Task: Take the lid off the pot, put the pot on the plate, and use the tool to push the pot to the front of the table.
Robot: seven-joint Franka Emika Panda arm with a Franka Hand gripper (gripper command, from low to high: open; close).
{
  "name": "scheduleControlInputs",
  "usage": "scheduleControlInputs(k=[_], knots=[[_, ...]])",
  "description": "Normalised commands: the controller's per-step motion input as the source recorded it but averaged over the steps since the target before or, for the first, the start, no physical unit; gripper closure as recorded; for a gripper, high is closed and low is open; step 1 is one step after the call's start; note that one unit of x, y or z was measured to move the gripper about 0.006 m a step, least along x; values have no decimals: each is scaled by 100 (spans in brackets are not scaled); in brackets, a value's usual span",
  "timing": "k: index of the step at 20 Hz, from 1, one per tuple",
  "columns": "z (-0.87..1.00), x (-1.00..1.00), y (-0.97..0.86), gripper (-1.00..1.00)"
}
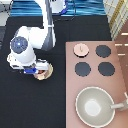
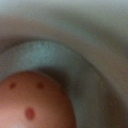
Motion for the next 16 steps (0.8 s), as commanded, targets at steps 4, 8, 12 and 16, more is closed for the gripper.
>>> scheduleControlInputs(k=[4, 8, 12, 16], knots=[[-10, -54, 10, 100], [-9, -58, 13, 100], [-6, -63, 19, 100], [-4, -58, 13, 100]])
